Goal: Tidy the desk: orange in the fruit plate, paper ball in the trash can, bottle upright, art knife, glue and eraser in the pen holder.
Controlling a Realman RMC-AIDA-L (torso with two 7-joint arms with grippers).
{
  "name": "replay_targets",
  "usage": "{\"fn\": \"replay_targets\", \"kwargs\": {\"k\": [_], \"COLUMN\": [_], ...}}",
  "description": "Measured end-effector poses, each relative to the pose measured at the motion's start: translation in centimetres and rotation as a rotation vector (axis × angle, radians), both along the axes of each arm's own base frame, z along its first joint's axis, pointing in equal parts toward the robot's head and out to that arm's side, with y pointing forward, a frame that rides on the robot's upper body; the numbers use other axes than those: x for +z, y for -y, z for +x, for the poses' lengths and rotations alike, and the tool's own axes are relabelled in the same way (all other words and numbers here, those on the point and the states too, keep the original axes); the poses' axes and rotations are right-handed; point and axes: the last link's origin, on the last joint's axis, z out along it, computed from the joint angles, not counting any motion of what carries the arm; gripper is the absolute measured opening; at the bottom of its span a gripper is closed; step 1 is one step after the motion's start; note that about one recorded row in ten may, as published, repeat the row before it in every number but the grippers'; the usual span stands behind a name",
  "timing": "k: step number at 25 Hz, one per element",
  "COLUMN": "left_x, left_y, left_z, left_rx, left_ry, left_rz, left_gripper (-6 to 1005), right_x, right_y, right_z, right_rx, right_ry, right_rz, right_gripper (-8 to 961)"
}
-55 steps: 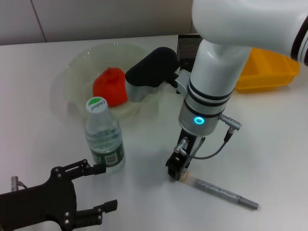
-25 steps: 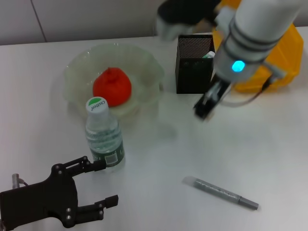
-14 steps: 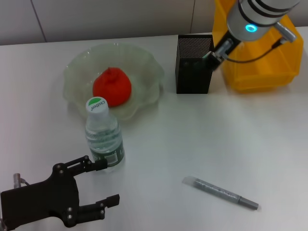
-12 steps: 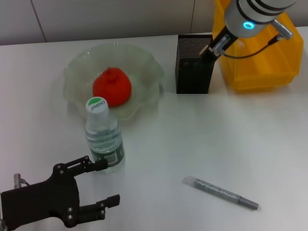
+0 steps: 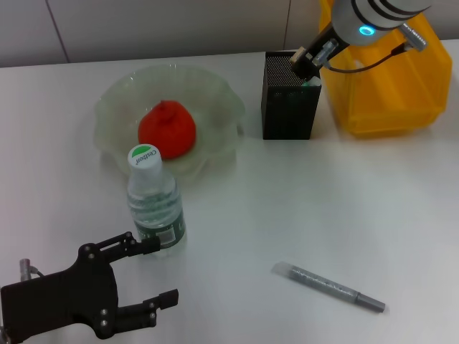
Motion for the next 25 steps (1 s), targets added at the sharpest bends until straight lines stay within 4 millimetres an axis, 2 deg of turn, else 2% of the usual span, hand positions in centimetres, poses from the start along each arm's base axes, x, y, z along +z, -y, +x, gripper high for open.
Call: {"fn": "replay_targets", "kwargs": {"k": [8,15,18,21,23,25], "left_x": [0.0,0.0,0.0,0.0,0.0,0.1], "left_y": [-0.1,-0.2,-0.2,-0.2,-0.2,-0.1], "left_z": [0.1,0.1,0.1,0.2,0.2,0.2], "left_rx": [0.002,0.005,0.005,0.001,0.0,-0.002], "left_ry": [0.001,0.001,0.0,0.005,0.006,0.007], "left_rz": [-0.003,-0.004,-0.003,-0.005,-0.006,-0.007], "left_gripper": [787,786,786,787,787,787], "right_x": [-0.6,-0.8,-0.4,0.0,0.4,0.5], "right_y": [-0.7,-0.7,-0.4,0.1,1.4,2.0], "right_z": [0.9,0.9,0.6,0.1,-1.0,-1.4], "right_rx": [0.023,0.02,0.019,0.018,0.004,-0.005], "right_ry": [-0.001,0.004,0.002,0.004,0.015,0.018], "right_rz": [0.01,0.003,0.002,-0.007,-0.052,-0.074], "right_gripper": [304,311,553,654,721,720]}}
